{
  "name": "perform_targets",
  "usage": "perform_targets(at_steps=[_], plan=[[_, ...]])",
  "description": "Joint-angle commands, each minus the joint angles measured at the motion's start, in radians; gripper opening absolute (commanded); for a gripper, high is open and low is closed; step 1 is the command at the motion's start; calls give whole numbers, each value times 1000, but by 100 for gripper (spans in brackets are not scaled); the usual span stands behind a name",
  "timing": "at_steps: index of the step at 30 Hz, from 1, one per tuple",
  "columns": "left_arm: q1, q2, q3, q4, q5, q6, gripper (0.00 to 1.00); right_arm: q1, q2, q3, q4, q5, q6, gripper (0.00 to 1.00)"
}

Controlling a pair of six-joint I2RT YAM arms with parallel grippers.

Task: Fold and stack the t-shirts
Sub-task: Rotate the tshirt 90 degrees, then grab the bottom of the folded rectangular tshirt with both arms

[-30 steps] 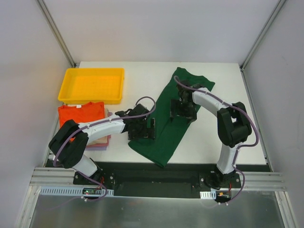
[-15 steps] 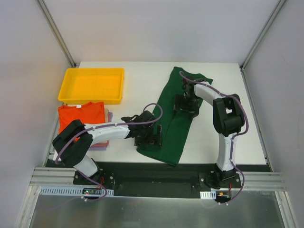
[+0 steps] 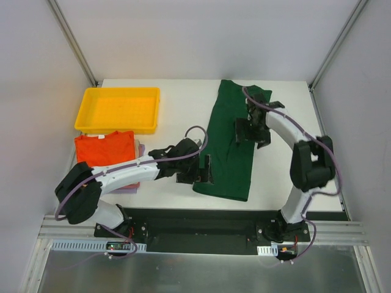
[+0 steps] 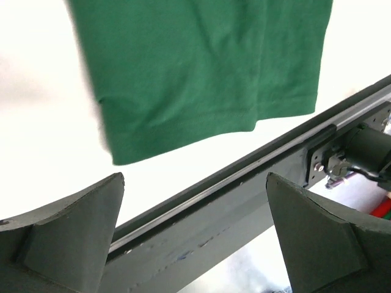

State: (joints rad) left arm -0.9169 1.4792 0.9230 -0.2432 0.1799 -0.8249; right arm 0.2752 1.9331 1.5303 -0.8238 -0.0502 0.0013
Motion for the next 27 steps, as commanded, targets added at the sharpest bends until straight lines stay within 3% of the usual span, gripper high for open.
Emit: perform_targets(at_steps=[1, 5, 10, 13, 15, 17, 23, 27], plan=[[-2, -121, -120, -59, -85, -17, 99, 99, -388, -296, 47, 44, -8, 96], [-2, -132, -177, -88, -141, -42, 97, 211, -667, -620, 119, 44, 129, 96], [-2, -45, -132, -79, -135, -37, 77, 323, -888, -893, 228, -26, 328, 96], [-2, 7, -101, -53, -120, -30, 72, 334, -960, -972, 271, 7, 460, 97], [-2, 36, -85, -47, -131, -31, 63, 334, -996, -1006, 278, 38, 549, 99], [0, 70, -75, -47, -134, -33, 55, 335, -1019, -1035, 293, 38, 617, 91], [0, 139, -49, -38, -134, -33, 40, 334, -1053, -1085, 295, 44, 684, 84], [1, 184, -24, -31, -115, -23, 29, 334, -1037, -1096, 305, 44, 695, 74]])
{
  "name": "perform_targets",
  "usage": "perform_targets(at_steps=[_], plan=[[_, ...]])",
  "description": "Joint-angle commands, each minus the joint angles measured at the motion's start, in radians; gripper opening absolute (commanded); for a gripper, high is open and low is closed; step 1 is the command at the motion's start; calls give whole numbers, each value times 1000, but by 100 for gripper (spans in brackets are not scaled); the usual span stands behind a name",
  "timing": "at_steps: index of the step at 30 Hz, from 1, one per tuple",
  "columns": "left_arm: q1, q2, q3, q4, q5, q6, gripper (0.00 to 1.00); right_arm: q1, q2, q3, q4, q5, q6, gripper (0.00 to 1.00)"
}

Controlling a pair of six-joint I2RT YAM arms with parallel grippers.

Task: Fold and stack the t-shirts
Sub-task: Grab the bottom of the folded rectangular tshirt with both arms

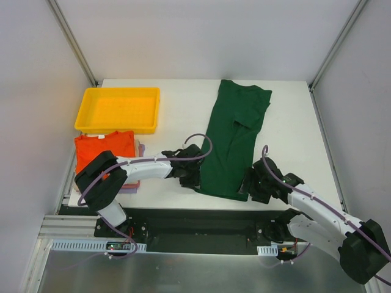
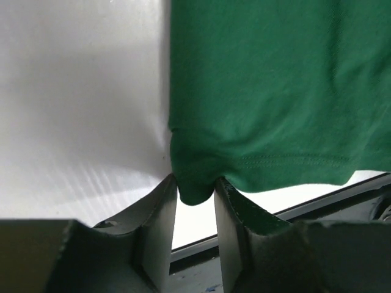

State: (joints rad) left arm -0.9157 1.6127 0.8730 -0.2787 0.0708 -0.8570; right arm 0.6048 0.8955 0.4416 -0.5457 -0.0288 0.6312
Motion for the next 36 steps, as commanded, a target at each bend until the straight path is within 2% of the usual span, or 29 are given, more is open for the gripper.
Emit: perform_targets(at_steps=[1, 8, 11, 13, 15, 20, 28, 32, 36], plan=[[0, 55, 26, 4, -3, 12, 25, 4, 9, -10, 24, 23, 68, 72], [0, 24, -12, 4, 17, 3, 2, 6, 14, -55, 39, 0, 120, 43], [0, 12, -32, 7, 24, -4, 0, 6, 10, -83, 62, 7, 125, 32], [0, 9, -45, 13, 32, -5, 0, 6, 16, -92, 84, 10, 121, 21], [-2, -3, -58, 13, 43, -7, 0, 10, 14, -90, 84, -5, 111, 1], [-29, -112, -133, 12, 26, -42, 0, 65, -96, -101, -29, -2, 127, 0], [-117, -321, -239, -30, 20, -74, 0, 154, -395, -184, -66, -215, 243, 1], [-120, -379, -212, -59, 4, -63, 0, 161, -483, -172, -97, -221, 265, 1], [-111, -393, -134, -85, -43, -28, 0, 159, -452, -101, -123, -149, 225, 1]])
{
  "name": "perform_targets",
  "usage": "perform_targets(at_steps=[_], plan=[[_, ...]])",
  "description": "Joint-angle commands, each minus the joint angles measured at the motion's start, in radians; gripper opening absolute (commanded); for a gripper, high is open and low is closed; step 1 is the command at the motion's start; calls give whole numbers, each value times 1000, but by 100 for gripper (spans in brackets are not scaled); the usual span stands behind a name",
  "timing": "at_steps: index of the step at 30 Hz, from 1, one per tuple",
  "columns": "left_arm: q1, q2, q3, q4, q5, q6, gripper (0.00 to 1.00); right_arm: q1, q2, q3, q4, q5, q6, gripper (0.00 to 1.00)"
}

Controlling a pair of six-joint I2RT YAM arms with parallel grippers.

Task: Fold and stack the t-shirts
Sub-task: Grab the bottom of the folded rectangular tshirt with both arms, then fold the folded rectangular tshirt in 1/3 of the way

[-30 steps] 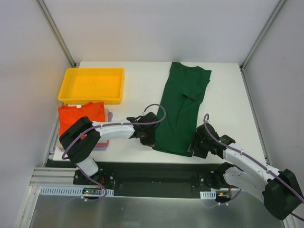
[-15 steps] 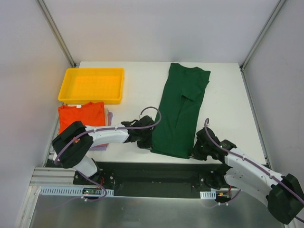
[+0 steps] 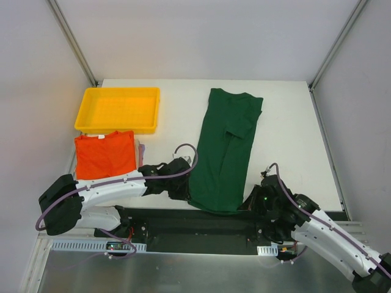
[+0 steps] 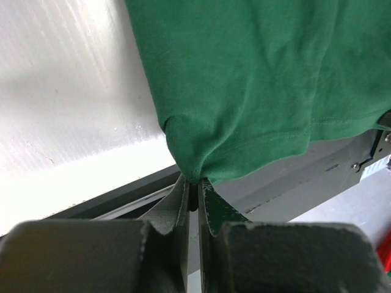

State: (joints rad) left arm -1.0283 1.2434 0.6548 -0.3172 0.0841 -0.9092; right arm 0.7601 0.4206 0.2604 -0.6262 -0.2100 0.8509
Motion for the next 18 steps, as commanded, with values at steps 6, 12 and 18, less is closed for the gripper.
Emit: perform_targets(at_steps=[6, 12, 18], plan=[[92, 31, 229, -77, -106, 98, 0, -7, 206, 249, -33, 178, -128, 0], [206, 93, 350, -77, -92, 200, 0, -114, 372, 422, 3, 202, -271, 0], [284, 212, 497, -77, -50, 269, 0, -234, 506, 539, 63, 189, -361, 0]])
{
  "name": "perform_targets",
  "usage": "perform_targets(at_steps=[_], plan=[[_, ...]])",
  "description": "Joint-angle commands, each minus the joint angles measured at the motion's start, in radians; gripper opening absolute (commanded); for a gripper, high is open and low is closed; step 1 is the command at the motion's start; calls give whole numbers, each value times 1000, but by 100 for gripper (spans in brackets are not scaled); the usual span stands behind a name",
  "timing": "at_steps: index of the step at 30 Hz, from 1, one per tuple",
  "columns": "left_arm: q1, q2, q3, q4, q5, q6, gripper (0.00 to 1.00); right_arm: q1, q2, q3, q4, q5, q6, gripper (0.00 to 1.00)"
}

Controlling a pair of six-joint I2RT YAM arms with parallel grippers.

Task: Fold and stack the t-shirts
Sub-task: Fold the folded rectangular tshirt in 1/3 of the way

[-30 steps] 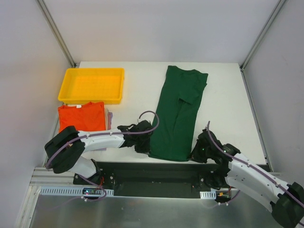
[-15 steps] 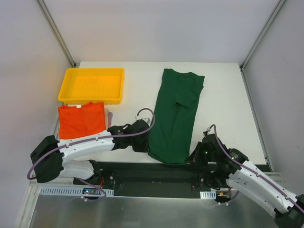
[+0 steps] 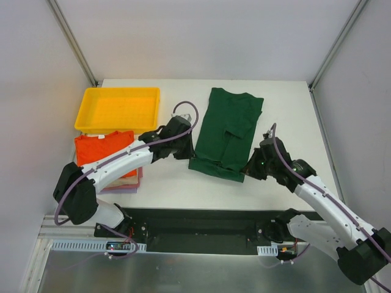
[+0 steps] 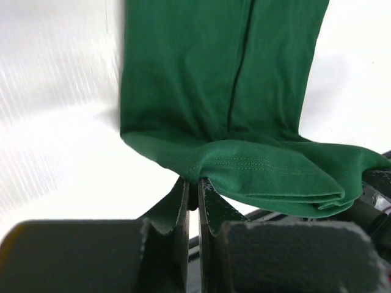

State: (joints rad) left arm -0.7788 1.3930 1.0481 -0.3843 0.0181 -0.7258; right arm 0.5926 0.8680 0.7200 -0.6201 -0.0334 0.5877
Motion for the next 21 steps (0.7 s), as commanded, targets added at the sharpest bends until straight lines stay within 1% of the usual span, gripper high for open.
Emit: perform_targets(at_steps=[1, 5, 10, 16, 21], plan=[[41, 86, 134, -8, 22, 100, 0, -85, 77, 88, 68, 1, -112, 0], [85, 182, 225, -8, 26, 129, 0, -168, 121, 110, 117, -19, -147, 0], [125, 302, 337, -8, 74, 172, 0, -240, 184, 127, 186, -42, -193, 1], [157, 409, 440, -11, 75, 207, 0, -309, 302, 154, 269, -102, -218, 0], [176, 511, 533, -10, 85, 259, 0, -336, 391, 190, 313, -111, -236, 0]])
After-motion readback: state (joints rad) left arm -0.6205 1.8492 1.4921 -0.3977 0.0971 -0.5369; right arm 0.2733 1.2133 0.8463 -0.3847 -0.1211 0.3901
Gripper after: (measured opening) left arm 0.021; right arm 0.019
